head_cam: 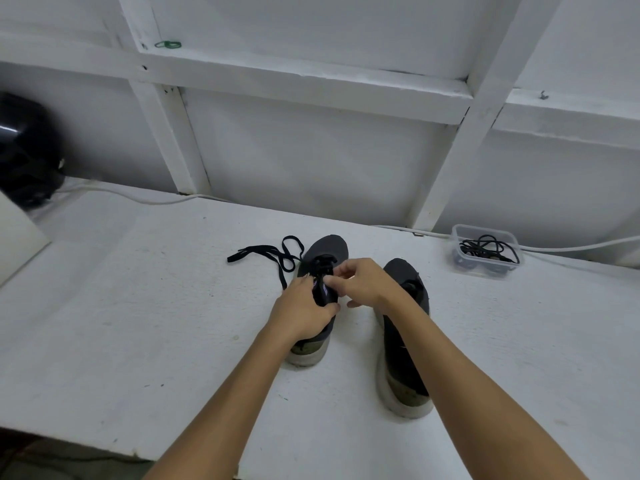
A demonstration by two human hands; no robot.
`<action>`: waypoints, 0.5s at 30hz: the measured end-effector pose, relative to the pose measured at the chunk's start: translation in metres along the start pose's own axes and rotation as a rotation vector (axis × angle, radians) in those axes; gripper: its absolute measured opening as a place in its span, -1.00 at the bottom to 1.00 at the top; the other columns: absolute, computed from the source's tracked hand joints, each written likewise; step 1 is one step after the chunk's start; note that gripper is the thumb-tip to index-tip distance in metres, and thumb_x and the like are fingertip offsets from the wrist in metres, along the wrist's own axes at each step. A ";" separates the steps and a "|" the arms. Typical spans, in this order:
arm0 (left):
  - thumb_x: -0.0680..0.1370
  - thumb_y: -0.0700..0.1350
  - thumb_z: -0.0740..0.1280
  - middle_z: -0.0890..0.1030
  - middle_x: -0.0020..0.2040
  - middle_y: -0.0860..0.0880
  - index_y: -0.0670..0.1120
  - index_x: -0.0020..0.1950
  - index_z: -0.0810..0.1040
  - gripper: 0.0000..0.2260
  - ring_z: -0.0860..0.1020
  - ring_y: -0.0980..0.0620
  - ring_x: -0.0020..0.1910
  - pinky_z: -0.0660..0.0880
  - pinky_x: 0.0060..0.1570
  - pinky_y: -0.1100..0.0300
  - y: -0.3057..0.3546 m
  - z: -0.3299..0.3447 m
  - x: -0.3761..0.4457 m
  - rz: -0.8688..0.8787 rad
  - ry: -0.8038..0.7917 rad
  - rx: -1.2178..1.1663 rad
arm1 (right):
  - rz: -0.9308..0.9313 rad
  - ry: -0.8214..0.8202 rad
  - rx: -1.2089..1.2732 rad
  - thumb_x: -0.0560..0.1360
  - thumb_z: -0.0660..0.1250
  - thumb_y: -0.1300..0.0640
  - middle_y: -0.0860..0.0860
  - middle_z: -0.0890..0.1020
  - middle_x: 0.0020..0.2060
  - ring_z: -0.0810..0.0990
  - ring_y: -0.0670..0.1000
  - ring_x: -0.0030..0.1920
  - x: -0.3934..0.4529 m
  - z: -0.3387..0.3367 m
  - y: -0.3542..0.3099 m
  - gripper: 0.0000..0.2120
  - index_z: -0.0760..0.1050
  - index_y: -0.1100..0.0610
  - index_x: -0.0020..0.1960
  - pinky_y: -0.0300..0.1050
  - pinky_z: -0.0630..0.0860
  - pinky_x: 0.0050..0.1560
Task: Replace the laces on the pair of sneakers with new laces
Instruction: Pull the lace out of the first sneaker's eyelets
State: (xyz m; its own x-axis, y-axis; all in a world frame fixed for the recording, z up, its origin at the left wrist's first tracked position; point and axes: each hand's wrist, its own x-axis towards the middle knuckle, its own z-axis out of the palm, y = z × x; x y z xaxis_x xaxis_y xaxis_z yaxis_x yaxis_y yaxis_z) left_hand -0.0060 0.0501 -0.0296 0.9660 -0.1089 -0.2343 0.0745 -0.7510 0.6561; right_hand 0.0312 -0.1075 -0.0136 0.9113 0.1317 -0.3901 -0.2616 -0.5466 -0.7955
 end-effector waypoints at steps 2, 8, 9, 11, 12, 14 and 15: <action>0.48 0.13 0.39 0.55 0.16 0.02 0.03 0.20 0.48 -0.65 0.53 -0.03 0.11 0.53 0.11 0.00 -0.001 0.000 0.001 -0.004 -0.001 -0.006 | -0.063 0.025 -0.073 0.57 0.40 0.04 0.10 0.69 -0.06 0.70 0.11 -0.01 0.002 0.003 0.001 -0.82 0.61 0.17 -0.02 -0.01 0.70 -0.13; 0.48 0.15 0.40 0.54 0.22 0.03 0.00 0.27 0.49 -0.58 0.52 -0.03 0.17 0.51 0.18 -0.02 -0.004 0.002 0.002 -0.026 -0.005 -0.017 | -0.197 0.398 -0.313 0.61 0.31 0.11 -0.02 0.59 -0.13 0.57 0.03 -0.11 0.005 -0.001 0.001 -0.90 0.49 0.10 -0.06 -0.12 0.48 -0.12; 0.48 0.14 0.41 0.54 0.20 0.02 0.01 0.23 0.50 -0.61 0.53 -0.03 0.15 0.52 0.17 -0.03 -0.004 0.002 0.002 -0.031 -0.003 -0.024 | -0.162 0.384 -0.299 0.60 0.32 0.10 0.00 0.60 -0.16 0.61 0.06 -0.15 0.003 0.001 0.000 -0.87 0.48 0.11 -0.11 -0.06 0.56 -0.11; 0.47 0.13 0.41 0.56 0.16 0.03 0.02 0.19 0.50 -0.64 0.54 -0.02 0.12 0.52 0.15 -0.03 -0.004 0.002 0.003 -0.031 0.001 -0.037 | -0.015 0.269 -0.173 0.59 0.35 0.05 0.06 0.65 -0.23 0.70 0.12 -0.23 -0.003 0.006 -0.004 -0.75 0.47 0.15 -0.21 0.06 0.68 -0.12; 0.47 0.13 0.41 0.56 0.16 0.03 0.03 0.19 0.50 -0.65 0.54 -0.02 0.11 0.52 0.14 -0.02 -0.004 0.002 0.003 -0.030 0.001 -0.038 | 0.073 0.202 -0.077 0.58 0.37 0.00 0.08 0.68 -0.23 0.73 0.11 -0.23 -0.006 0.008 -0.007 -0.70 0.51 0.18 -0.22 0.05 0.70 -0.14; 0.47 0.13 0.40 0.55 0.16 0.03 0.04 0.21 0.49 -0.64 0.54 -0.02 0.11 0.53 0.11 0.00 -0.004 0.002 0.003 -0.027 -0.001 -0.033 | 0.157 0.121 0.026 0.56 0.40 -0.07 0.10 0.71 -0.21 0.75 0.06 -0.21 -0.010 0.008 -0.011 -0.64 0.59 0.24 -0.17 0.00 0.71 -0.17; 0.47 0.14 0.39 0.55 0.16 0.03 0.05 0.22 0.49 -0.63 0.54 -0.02 0.10 0.53 0.11 0.00 -0.004 0.002 0.002 -0.022 0.001 -0.031 | 0.154 0.103 0.037 0.56 0.41 -0.08 0.10 0.71 -0.19 0.75 0.04 -0.18 -0.010 0.008 -0.012 -0.63 0.61 0.25 -0.14 -0.02 0.71 -0.16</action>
State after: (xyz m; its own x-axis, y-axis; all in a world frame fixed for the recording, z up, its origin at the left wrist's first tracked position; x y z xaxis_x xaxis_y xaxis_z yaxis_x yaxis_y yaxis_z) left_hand -0.0045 0.0516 -0.0340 0.9643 -0.0917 -0.2482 0.1034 -0.7327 0.6726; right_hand 0.0223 -0.0956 -0.0036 0.8868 -0.0372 -0.4607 -0.4102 -0.5228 -0.7473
